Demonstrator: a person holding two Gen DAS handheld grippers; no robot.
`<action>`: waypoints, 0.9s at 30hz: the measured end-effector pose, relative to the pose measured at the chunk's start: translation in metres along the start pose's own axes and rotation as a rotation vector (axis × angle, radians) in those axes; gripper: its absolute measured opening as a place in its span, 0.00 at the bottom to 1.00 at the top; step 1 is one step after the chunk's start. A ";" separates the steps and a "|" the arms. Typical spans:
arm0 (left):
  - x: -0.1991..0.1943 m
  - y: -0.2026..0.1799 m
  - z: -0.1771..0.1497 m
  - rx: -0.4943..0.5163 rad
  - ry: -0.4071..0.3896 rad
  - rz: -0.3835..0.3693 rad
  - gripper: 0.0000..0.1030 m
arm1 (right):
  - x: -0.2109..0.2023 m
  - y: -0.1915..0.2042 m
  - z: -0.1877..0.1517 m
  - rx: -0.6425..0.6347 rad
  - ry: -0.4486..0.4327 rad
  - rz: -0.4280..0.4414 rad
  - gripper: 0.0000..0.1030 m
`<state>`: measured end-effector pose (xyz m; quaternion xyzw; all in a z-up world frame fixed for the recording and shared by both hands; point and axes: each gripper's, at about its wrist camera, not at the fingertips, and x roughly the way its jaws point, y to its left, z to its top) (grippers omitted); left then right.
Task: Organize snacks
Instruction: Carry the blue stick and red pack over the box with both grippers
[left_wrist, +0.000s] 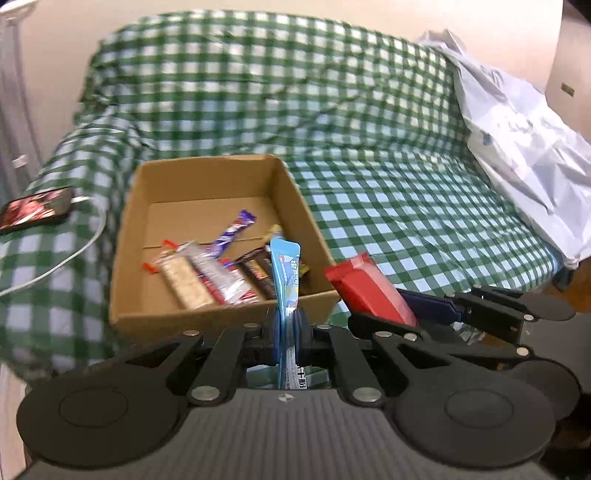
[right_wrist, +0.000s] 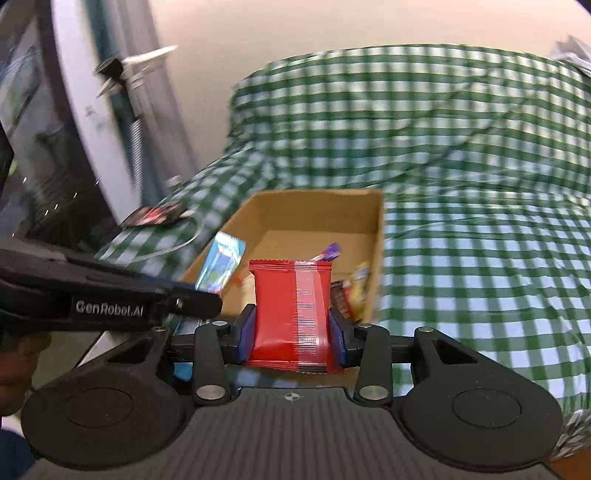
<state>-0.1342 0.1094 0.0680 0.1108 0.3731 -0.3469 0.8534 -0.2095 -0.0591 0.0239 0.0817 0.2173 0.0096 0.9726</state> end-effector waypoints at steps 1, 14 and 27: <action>-0.007 0.004 -0.005 -0.012 -0.009 0.002 0.07 | -0.003 0.011 -0.002 -0.023 0.001 0.000 0.41; -0.057 0.029 -0.037 -0.117 -0.103 -0.010 0.07 | -0.028 0.067 -0.013 -0.134 -0.025 -0.040 0.41; -0.059 0.029 -0.040 -0.128 -0.113 -0.021 0.07 | -0.032 0.071 -0.014 -0.146 -0.019 -0.047 0.41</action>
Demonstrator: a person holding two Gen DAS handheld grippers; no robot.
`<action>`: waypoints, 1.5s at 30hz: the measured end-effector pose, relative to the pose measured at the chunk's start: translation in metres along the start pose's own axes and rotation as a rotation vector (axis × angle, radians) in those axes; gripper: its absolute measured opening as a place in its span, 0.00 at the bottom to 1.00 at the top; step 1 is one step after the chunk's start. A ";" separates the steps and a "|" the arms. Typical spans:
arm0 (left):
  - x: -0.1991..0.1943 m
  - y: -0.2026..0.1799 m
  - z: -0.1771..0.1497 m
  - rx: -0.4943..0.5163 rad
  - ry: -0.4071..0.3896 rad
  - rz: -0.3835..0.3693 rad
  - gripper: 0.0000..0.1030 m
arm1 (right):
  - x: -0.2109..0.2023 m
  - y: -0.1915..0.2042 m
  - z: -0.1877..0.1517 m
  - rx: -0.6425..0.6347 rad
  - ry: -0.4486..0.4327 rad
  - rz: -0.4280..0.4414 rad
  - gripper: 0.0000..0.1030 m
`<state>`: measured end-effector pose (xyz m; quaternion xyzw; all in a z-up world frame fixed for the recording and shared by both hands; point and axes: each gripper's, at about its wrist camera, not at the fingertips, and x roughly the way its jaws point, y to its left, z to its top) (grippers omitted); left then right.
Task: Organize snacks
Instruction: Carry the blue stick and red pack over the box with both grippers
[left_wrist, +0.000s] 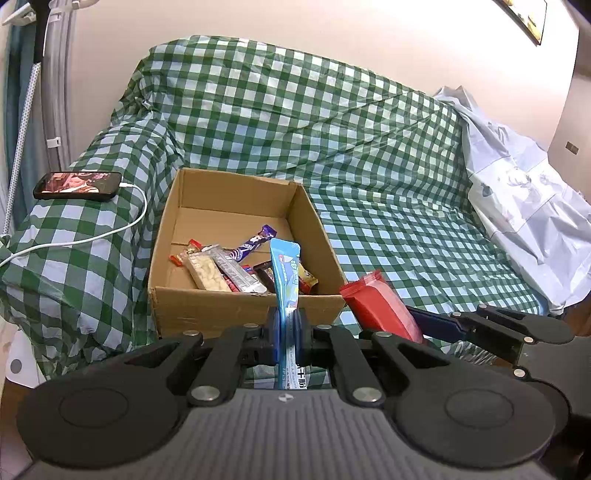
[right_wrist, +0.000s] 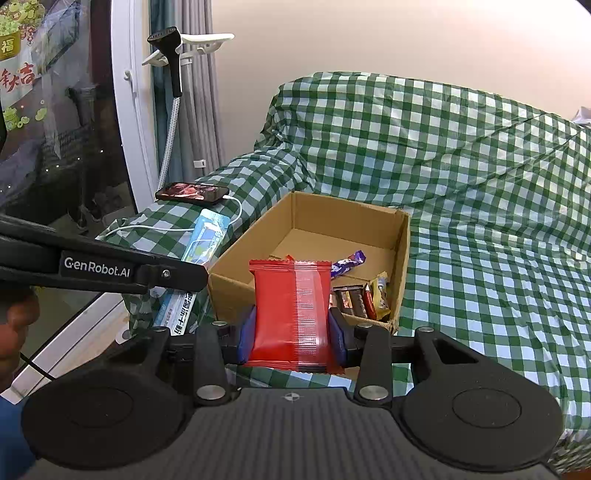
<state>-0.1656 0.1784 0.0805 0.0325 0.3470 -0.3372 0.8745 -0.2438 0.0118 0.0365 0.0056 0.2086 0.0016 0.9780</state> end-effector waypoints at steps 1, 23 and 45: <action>0.001 0.000 0.000 -0.002 0.003 0.000 0.07 | 0.001 0.000 0.000 0.001 0.003 0.000 0.41; 0.033 0.014 0.007 -0.020 0.049 0.006 0.07 | 0.032 -0.009 0.000 0.015 0.083 0.005 0.41; 0.085 0.039 0.063 -0.052 0.030 0.056 0.07 | 0.086 -0.030 0.032 0.066 0.080 -0.020 0.41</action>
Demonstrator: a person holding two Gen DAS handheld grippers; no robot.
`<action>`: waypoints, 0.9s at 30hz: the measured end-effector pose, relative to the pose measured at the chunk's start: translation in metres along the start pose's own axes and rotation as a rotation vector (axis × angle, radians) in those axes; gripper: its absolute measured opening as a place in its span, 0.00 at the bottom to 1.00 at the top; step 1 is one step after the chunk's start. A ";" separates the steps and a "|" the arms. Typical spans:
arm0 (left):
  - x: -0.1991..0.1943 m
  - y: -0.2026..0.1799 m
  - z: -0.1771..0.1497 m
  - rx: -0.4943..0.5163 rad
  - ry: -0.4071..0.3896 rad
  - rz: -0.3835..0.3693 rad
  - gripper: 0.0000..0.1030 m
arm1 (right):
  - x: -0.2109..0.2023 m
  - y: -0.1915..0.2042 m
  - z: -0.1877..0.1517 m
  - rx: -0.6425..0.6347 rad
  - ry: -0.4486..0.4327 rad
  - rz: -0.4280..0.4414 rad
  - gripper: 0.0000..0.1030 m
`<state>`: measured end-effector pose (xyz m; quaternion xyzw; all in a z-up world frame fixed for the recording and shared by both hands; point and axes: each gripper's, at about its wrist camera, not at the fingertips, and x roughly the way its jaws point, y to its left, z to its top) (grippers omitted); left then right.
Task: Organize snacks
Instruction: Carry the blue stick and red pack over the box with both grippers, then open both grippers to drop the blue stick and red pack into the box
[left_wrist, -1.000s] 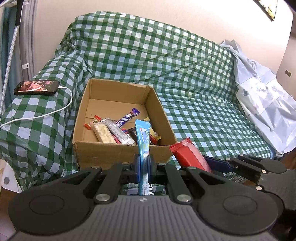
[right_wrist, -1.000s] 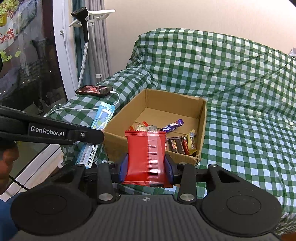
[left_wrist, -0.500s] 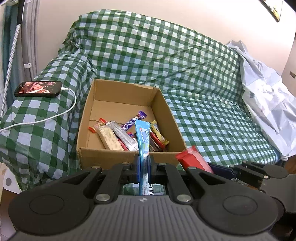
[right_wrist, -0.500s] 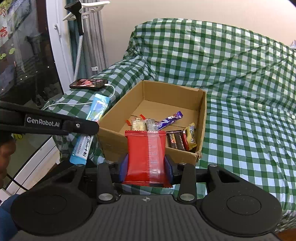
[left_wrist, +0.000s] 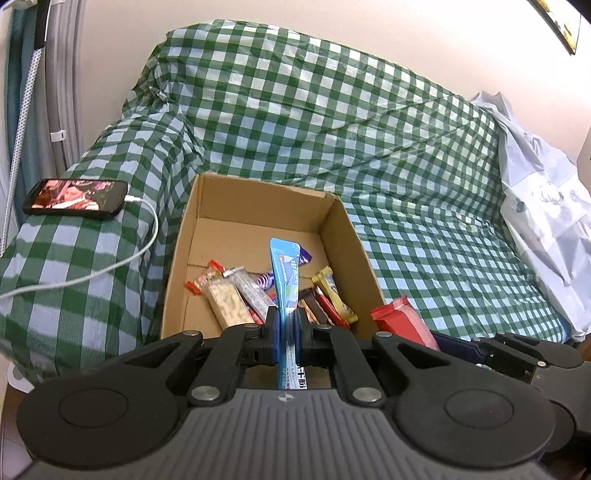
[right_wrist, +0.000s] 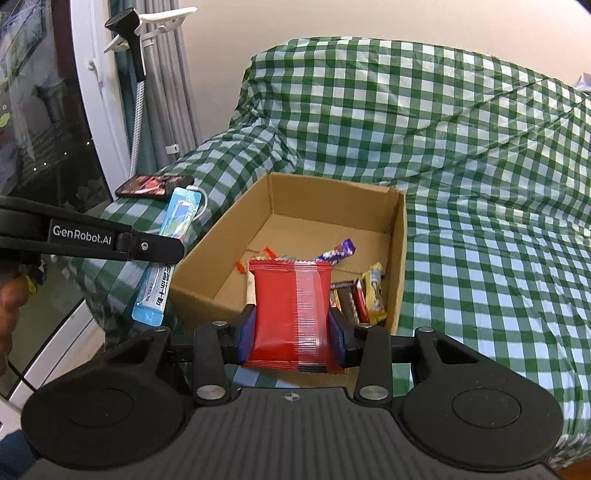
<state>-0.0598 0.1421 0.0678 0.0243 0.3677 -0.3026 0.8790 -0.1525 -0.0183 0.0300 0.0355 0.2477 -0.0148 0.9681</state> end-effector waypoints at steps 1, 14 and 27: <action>0.004 0.001 0.004 0.001 0.000 0.004 0.07 | 0.003 -0.002 0.003 0.001 -0.003 -0.001 0.41; 0.083 0.016 0.042 -0.004 0.056 0.048 0.07 | 0.081 -0.047 0.035 0.038 0.032 -0.021 0.41; 0.157 0.033 0.052 -0.006 0.158 0.108 0.09 | 0.146 -0.071 0.036 0.092 0.093 -0.023 0.43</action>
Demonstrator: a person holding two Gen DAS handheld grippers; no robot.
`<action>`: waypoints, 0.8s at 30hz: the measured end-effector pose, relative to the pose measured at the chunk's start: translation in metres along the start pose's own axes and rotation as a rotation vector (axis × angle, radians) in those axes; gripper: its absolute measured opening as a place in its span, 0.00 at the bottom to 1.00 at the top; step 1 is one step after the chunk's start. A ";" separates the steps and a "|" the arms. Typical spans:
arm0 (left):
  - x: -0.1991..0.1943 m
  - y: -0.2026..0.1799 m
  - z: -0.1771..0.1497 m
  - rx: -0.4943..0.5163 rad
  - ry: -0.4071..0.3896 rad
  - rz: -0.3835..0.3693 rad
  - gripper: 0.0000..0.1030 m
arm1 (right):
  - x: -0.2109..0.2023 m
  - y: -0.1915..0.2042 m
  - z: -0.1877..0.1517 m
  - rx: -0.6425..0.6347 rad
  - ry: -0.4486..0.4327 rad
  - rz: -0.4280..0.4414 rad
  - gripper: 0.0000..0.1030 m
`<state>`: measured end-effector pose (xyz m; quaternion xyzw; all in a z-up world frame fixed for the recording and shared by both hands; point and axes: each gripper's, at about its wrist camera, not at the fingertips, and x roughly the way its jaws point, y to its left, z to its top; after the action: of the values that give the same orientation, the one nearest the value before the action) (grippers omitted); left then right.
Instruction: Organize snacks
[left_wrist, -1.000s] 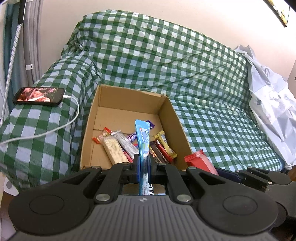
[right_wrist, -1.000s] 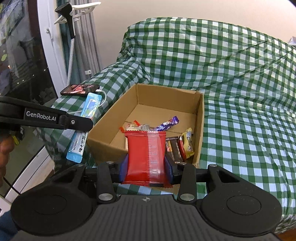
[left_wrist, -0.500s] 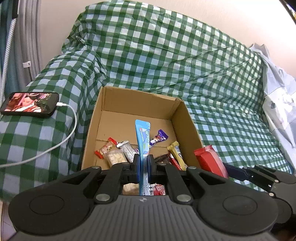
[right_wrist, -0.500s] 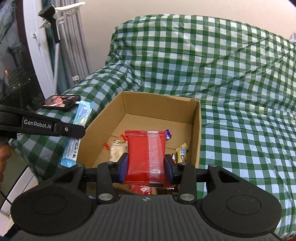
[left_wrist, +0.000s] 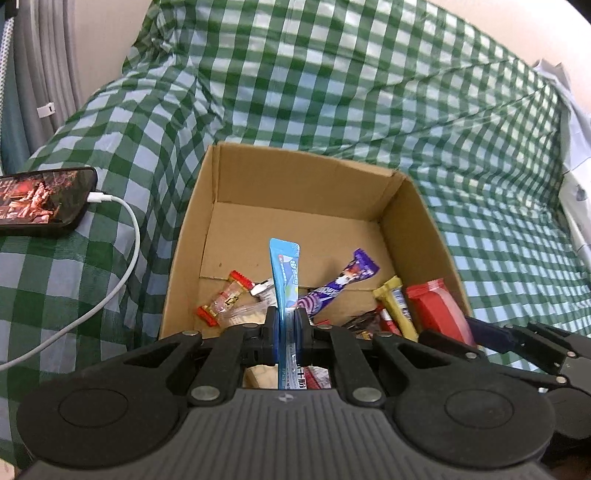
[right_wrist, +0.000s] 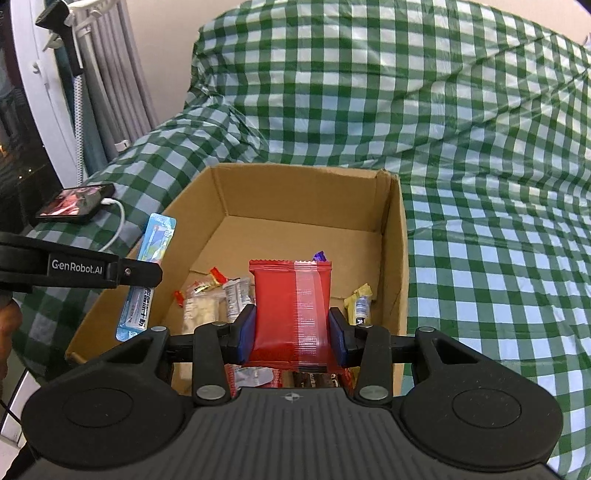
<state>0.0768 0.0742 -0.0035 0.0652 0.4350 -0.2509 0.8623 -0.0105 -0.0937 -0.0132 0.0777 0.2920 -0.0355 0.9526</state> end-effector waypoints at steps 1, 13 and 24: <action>0.004 0.001 0.001 -0.001 0.008 0.010 0.17 | 0.002 -0.001 0.001 0.007 0.004 0.002 0.44; -0.029 -0.005 -0.021 -0.015 0.005 0.084 1.00 | -0.022 -0.017 -0.003 0.078 0.024 -0.043 0.90; -0.090 -0.006 -0.089 -0.036 0.081 0.142 1.00 | -0.103 0.035 -0.064 0.047 -0.011 -0.063 0.97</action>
<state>-0.0351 0.1321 0.0132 0.0905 0.4684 -0.1786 0.8606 -0.1266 -0.0461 -0.0028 0.0905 0.2883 -0.0726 0.9505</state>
